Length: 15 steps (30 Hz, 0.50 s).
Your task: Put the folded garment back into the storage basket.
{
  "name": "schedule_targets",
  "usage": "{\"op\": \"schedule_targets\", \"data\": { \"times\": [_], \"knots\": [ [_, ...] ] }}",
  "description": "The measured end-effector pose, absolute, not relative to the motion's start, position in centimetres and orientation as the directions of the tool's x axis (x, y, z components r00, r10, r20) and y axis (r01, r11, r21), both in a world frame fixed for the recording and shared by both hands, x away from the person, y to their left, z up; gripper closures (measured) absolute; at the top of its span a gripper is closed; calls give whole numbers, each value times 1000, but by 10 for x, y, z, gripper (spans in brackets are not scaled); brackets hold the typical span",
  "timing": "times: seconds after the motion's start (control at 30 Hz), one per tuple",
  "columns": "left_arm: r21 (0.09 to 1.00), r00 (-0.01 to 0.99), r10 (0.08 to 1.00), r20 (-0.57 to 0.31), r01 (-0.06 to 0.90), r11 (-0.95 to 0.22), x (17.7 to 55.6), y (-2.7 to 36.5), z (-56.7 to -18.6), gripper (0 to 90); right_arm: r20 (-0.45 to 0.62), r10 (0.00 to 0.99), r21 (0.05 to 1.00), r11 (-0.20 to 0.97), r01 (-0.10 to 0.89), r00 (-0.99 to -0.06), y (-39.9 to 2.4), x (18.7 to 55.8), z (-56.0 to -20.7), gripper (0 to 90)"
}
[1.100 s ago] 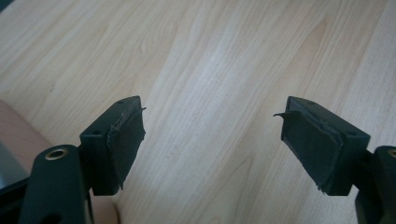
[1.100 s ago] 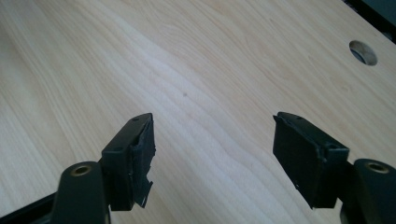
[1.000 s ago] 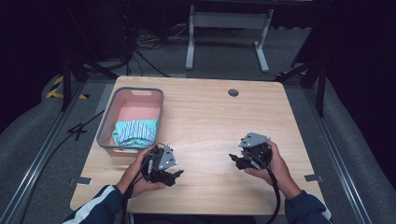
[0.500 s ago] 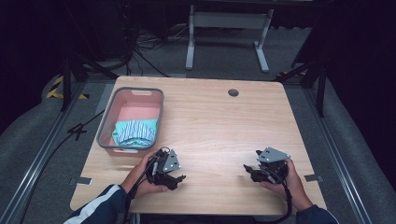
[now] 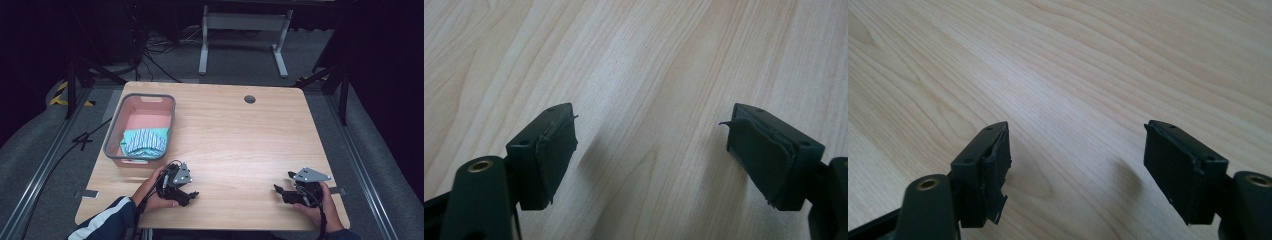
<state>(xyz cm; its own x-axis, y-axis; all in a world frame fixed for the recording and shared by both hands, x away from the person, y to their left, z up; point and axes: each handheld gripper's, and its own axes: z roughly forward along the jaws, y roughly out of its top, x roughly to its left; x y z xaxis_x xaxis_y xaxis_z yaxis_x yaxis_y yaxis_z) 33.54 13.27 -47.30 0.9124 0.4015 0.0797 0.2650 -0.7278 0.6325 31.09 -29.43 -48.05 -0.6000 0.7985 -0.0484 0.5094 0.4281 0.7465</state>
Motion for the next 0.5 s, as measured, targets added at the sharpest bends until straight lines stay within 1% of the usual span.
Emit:
{"op": "schedule_targets", "data": {
  "times": [0.23, 0.3, 0.37, 0.5],
  "knots": [
    [668, 904, 428, -12, 326, -669, 340, 138, -480, 170, -17, 830, 751, 378, 541, -557, -307, 306, -486, 263],
    [688, 902, 431, -17, 323, -649, 339, 140, -483, 147, -16, 834, 749, 376, 546, -552, -308, 306, -486, 247],
    [689, 903, 430, -16, 322, -650, 340, 139, -483, 147, 5, 837, 745, 362, 561, -547, -309, 307, -486, 242],
    [689, 904, 428, -15, 320, -651, 340, 139, -483, 144, 8, 838, 744, 359, 563, -546, -309, 307, -486, 240]
  ]
}}
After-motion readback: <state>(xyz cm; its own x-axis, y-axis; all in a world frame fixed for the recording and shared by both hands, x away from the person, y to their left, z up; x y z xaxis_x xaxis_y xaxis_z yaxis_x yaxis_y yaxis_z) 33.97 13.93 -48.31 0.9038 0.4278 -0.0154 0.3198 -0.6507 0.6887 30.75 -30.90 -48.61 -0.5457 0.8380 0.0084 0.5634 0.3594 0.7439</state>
